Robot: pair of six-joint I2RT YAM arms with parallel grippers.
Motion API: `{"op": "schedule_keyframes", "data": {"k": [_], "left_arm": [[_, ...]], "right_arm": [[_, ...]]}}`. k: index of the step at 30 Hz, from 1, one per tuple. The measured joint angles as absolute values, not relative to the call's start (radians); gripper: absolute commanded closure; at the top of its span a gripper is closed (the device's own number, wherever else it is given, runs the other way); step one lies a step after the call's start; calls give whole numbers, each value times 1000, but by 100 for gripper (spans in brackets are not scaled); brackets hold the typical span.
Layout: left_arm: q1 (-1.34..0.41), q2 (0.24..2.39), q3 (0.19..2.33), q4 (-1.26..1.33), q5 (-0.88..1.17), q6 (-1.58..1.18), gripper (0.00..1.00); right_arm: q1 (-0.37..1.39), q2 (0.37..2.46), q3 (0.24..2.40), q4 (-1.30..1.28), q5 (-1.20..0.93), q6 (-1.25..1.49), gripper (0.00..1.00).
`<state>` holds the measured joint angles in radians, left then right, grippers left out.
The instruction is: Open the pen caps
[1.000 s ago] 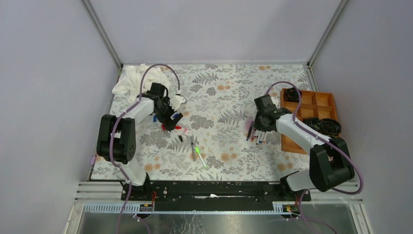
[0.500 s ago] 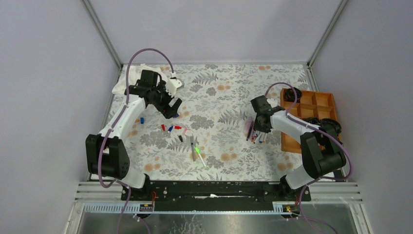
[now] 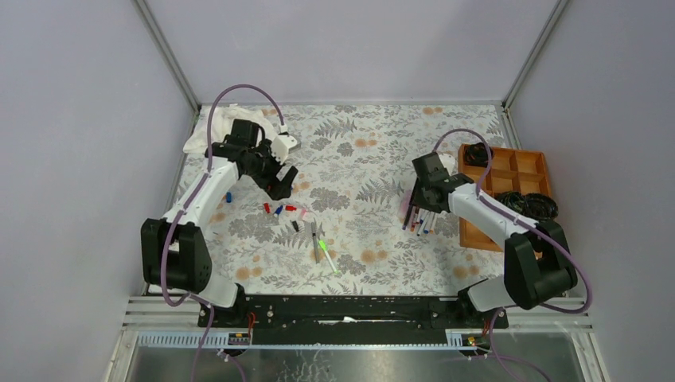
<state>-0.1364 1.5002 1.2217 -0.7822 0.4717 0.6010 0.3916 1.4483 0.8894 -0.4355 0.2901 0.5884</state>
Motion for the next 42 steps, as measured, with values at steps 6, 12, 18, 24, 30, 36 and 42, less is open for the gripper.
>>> {"op": "schedule_keyframes", "data": {"k": [6,12,18,24,30,36,42], "left_arm": [[-140,1538,1219,-789,508,583,1],[-136,1560,1219,-814,525,573,2],[-112,1560,1227,-833,538,574,2],[-88,1560,1228,-852,539,579,2],[-82,1559,1234,-873,541,585,1],[-82,1559,1251,-890,547,593,2],[-82,1558,1262,-895,548,601,2]], "right_arm": [[591,1409,958,-429,279,574,47],[885,1481,1043,-384,255,551,49],[1096,1664,1149,-353,228,502,49],[1171,1794,1193,-348,205,459,49],[1174,1829,1198,-346,197,441,52],[1174,1865,1192,-339,188,430,60],[1174,1878,1179,-326,205,422,72]]}}
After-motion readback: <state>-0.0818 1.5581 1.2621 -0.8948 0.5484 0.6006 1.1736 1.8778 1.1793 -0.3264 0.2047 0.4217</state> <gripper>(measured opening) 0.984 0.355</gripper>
